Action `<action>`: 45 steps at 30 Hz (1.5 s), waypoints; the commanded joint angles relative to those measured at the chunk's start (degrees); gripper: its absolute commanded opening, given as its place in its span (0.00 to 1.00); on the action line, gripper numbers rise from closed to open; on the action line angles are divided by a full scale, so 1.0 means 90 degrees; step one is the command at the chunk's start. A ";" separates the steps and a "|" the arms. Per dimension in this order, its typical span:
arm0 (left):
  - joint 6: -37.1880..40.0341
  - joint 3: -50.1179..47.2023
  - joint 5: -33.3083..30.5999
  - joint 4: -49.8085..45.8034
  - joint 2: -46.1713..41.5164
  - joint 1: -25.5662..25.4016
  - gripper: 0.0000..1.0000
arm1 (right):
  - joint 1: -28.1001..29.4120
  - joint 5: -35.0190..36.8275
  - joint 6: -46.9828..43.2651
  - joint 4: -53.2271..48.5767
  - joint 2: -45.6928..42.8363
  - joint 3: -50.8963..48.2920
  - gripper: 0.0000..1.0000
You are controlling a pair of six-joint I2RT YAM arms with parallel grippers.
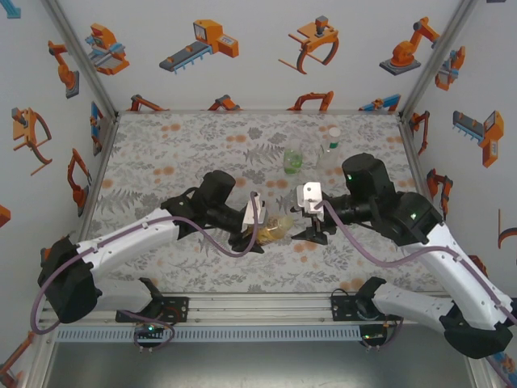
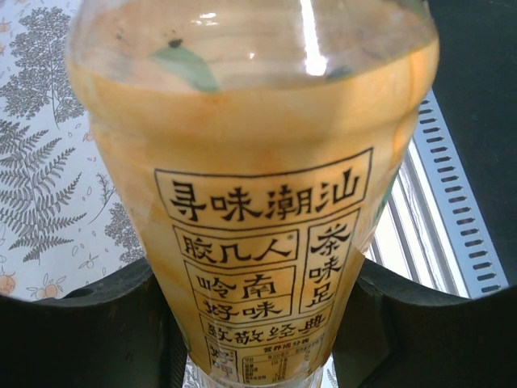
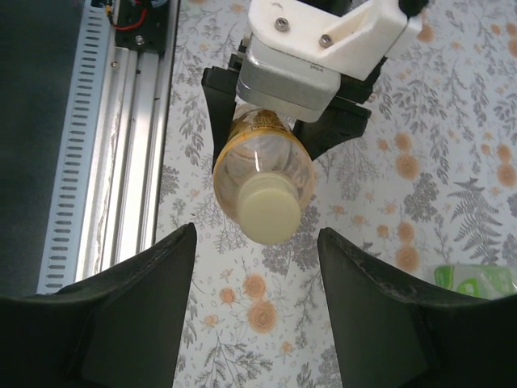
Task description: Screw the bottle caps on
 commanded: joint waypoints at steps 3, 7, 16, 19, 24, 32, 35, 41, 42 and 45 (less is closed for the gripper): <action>0.0306 0.0186 0.0334 -0.0375 -0.0035 -0.0033 0.00 | 0.0056 -0.0466 -0.0082 0.0165 0.0145 0.0117 0.53; 0.0307 0.0196 0.0345 -0.0373 -0.0017 -0.0036 0.00 | 0.0094 -0.0427 -0.0008 0.0283 0.0159 0.0059 0.49; 0.0302 0.0196 0.0482 -0.0378 -0.0015 -0.0041 0.00 | 0.0099 -0.0232 0.0017 0.0341 0.0193 -0.0037 0.48; 0.0297 0.0205 0.0477 -0.0377 0.0001 -0.0037 0.00 | 0.0113 -0.0221 0.0017 0.0380 0.0193 -0.0079 0.47; 0.0295 0.0210 0.0495 -0.0378 0.0013 -0.0036 0.00 | 0.0115 -0.0228 0.0017 0.0433 0.0203 -0.0128 0.45; 0.0278 0.0220 0.0497 -0.0378 0.0020 -0.0036 0.00 | 0.0119 -0.0228 0.0026 0.0461 0.0208 -0.0157 0.40; 0.0278 0.0225 0.0491 -0.0374 0.0014 -0.0036 0.00 | 0.0123 -0.0232 0.0045 0.0472 0.0183 -0.0167 0.36; 0.0065 0.0111 0.0253 0.0018 -0.0048 -0.0026 0.00 | 0.0134 -0.0063 0.0712 0.0766 0.0166 -0.0270 0.11; -0.0070 0.0027 0.0080 0.0261 -0.0070 -0.0026 0.00 | 0.0128 0.0090 0.1013 0.0909 0.0161 -0.0314 0.03; -0.0445 -0.0252 -0.0643 0.0942 -0.0183 -0.0026 0.00 | 0.0134 0.0613 0.1959 0.1399 0.0099 -0.0511 0.00</action>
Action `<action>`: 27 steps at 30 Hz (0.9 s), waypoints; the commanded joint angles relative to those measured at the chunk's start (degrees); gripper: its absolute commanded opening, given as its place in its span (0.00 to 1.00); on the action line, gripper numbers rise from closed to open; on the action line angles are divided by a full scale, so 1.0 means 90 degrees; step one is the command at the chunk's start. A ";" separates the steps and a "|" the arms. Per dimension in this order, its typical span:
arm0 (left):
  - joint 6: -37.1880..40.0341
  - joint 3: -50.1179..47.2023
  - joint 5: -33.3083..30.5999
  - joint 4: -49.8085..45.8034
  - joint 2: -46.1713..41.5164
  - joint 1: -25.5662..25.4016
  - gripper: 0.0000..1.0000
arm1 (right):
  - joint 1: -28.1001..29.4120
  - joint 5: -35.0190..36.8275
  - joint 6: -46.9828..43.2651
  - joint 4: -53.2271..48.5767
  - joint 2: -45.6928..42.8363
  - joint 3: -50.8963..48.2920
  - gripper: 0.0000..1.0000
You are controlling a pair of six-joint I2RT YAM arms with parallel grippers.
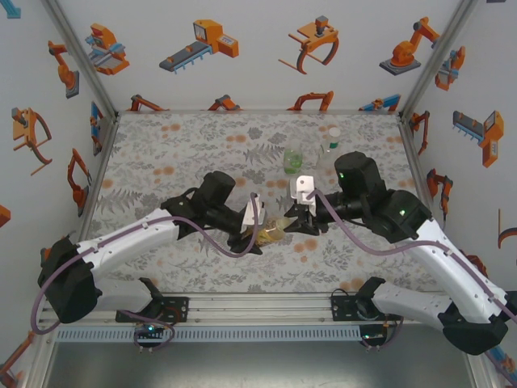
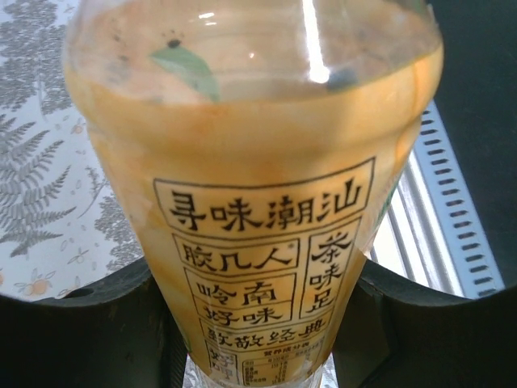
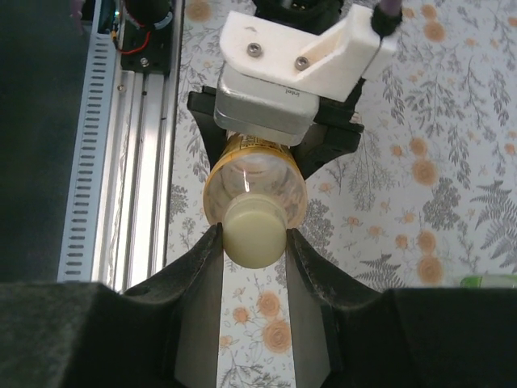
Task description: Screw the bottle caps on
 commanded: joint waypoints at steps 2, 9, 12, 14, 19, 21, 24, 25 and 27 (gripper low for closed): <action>-0.0577 -0.0298 -0.1036 0.1289 -0.0218 -0.0034 0.00 | 0.0049 0.0920 0.1916 0.1158 -0.0083 -0.0413 0.00; -0.0812 -0.0484 -0.2471 0.2188 -0.0163 -0.0033 0.00 | 0.0049 0.2897 0.5646 0.2248 -0.0062 -0.0985 0.00; -0.0864 -0.0465 -0.2910 0.2443 -0.0036 -0.0043 0.00 | 0.0049 0.3506 0.7283 0.2070 0.0086 -0.1041 0.00; -0.0922 -0.0455 -0.3161 0.2600 0.0053 -0.0043 0.00 | 0.0048 0.3851 0.8180 0.1854 0.0194 -0.1038 0.00; -0.1018 -0.0344 -0.3526 0.2806 0.0285 -0.0054 0.00 | 0.0049 0.4287 0.9708 0.1371 0.0481 -0.0964 0.00; -0.1009 -0.0291 -0.3543 0.2805 0.0343 -0.0072 0.00 | 0.0047 0.4329 0.9725 0.1268 0.0650 -0.0844 0.00; -0.0956 -0.0244 -0.3520 0.2787 0.0414 -0.0092 0.00 | 0.0046 0.4330 0.9609 0.1286 0.0765 -0.0781 0.04; -0.0948 -0.0241 -0.3524 0.2774 0.0421 -0.0097 0.00 | 0.0046 0.4336 0.9576 0.1301 0.0766 -0.0779 0.06; -0.0927 -0.0239 -0.3519 0.2744 0.0423 -0.0101 0.00 | 0.0049 0.4375 0.9412 0.1306 0.0753 -0.0751 0.11</action>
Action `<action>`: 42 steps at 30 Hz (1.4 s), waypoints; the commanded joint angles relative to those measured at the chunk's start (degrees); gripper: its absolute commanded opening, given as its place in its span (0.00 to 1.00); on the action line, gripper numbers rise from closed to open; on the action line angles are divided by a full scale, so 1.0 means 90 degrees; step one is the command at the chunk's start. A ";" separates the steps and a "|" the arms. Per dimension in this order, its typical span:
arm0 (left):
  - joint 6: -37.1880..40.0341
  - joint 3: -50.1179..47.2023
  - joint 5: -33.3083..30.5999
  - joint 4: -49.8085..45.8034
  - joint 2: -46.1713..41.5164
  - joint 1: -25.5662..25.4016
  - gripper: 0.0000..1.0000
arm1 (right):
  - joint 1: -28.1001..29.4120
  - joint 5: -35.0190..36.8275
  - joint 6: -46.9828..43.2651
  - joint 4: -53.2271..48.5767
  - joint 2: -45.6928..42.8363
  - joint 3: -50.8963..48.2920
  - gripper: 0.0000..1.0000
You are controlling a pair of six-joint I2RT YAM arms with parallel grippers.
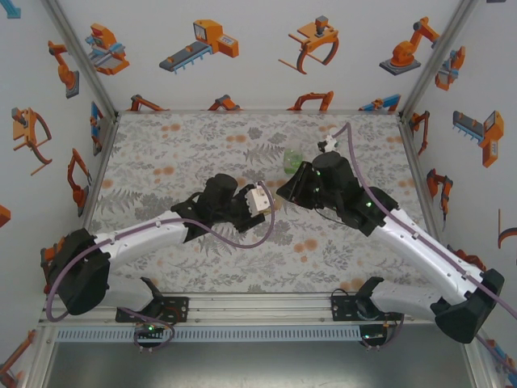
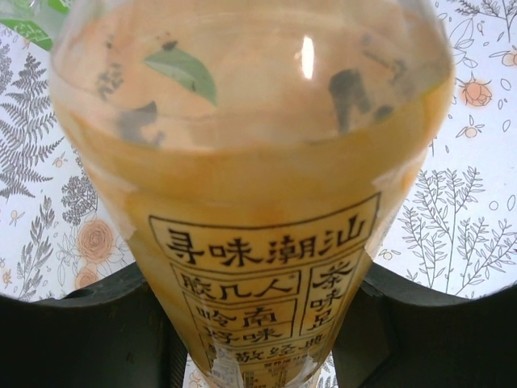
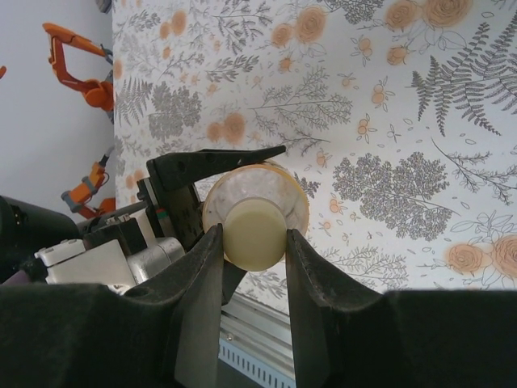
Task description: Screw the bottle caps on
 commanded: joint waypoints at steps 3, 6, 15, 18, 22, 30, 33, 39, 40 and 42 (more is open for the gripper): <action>-0.0076 0.0304 0.0090 0.0670 -0.0063 -0.0100 0.00 | 0.0070 -0.0168 -0.0187 -0.0201 0.0012 0.0225 0.25; -0.0049 0.0333 0.0134 0.0538 -0.0087 -0.0099 0.00 | 0.0060 -0.0402 -0.0905 0.0019 -0.0060 0.0340 0.45; 0.0103 0.0542 0.0911 -0.0260 -0.0372 -0.0099 0.00 | 0.0046 -0.0751 -0.3616 -0.0255 -0.0627 0.0975 0.64; 0.0226 0.0636 0.1592 -0.0644 -0.0495 -0.0099 0.00 | 0.0050 -0.0987 -0.4551 -0.0383 -0.0825 0.1093 0.64; 0.0483 0.0783 0.2625 -0.1211 -0.0577 -0.0145 0.00 | 0.0051 -0.2256 -0.6146 -0.0459 -0.1068 0.1033 0.63; 0.1049 0.1307 0.3849 -0.2590 -0.0367 -0.0377 0.00 | 0.0056 -0.4873 -0.9166 -0.1476 -0.1354 0.1037 0.64; 0.1109 0.1431 0.4069 -0.2896 -0.0274 -0.0426 0.00 | 0.0059 -0.5057 -0.9681 -0.1800 -0.1308 0.1116 0.64; 0.1133 0.1452 0.4222 -0.3004 -0.0215 -0.0461 0.00 | 0.0061 -0.5230 -0.9901 -0.2052 -0.1157 0.1154 0.60; 0.1130 0.1466 0.4229 -0.3005 -0.0212 -0.0461 0.00 | 0.0061 -0.5283 -0.9898 -0.2032 -0.1137 0.1144 0.59; 0.1130 0.1473 0.4230 -0.3012 -0.0186 -0.0461 0.00 | 0.0057 -0.5338 -0.9900 -0.1987 -0.1127 0.1133 0.56</action>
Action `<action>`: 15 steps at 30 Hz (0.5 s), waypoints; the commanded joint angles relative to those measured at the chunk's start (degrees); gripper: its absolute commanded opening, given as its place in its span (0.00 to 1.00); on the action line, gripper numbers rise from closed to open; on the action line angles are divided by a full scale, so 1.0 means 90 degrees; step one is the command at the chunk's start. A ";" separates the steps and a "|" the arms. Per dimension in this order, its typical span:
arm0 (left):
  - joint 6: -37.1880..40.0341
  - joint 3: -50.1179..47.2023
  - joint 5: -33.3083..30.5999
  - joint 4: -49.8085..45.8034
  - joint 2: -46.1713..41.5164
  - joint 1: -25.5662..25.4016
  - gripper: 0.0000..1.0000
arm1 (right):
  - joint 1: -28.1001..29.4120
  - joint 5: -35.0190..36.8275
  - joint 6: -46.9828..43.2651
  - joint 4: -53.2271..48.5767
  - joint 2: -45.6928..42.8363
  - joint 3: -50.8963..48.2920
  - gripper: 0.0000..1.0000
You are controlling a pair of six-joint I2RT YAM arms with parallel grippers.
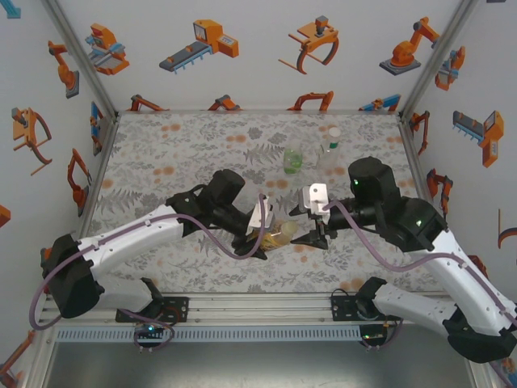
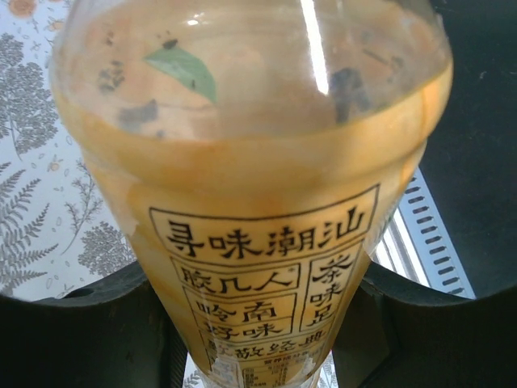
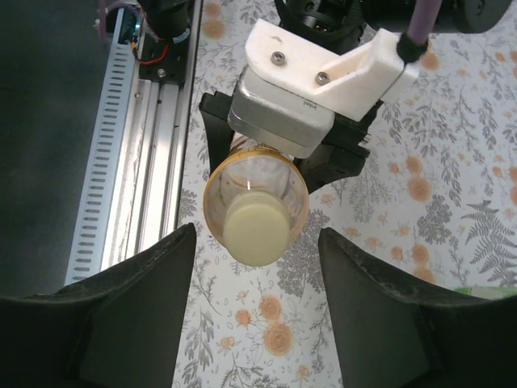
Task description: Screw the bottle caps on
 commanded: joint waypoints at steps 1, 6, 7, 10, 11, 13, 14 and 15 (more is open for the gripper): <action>0.0176 0.0184 0.0340 -0.0175 0.0058 -0.0038 0.00 | 0.0044 -0.0368 -0.0296 -0.0047 0.0015 0.0145 0.55; 0.0181 0.0174 0.0340 -0.0175 0.0080 -0.0048 0.00 | 0.0049 -0.0361 -0.0286 0.0008 0.0018 0.0126 0.48; 0.0182 0.0175 0.0342 -0.0180 0.0080 -0.0053 0.00 | 0.0052 -0.0370 -0.0291 0.0008 0.0027 0.0125 0.47; 0.0184 0.0174 0.0359 -0.0182 0.0079 -0.0044 0.00 | 0.0060 -0.0384 -0.0286 0.0017 0.0052 0.0115 0.46; 0.0186 0.0173 0.0369 -0.0185 0.0079 -0.0053 0.00 | 0.0056 -0.0385 -0.0286 0.0010 0.0054 0.0106 0.46; 0.0195 0.0174 0.0370 -0.0185 0.0065 -0.0048 0.00 | 0.0061 -0.0360 -0.0289 0.0010 0.0056 0.0105 0.43; 0.0195 0.0175 0.0369 -0.0194 0.0070 -0.0050 0.00 | 0.0060 -0.0351 -0.0286 0.0019 0.0063 0.0105 0.42; 0.0205 0.0181 0.0369 -0.0195 0.0064 -0.0048 0.00 | 0.0061 -0.0355 -0.0286 0.0019 0.0062 0.0105 0.41</action>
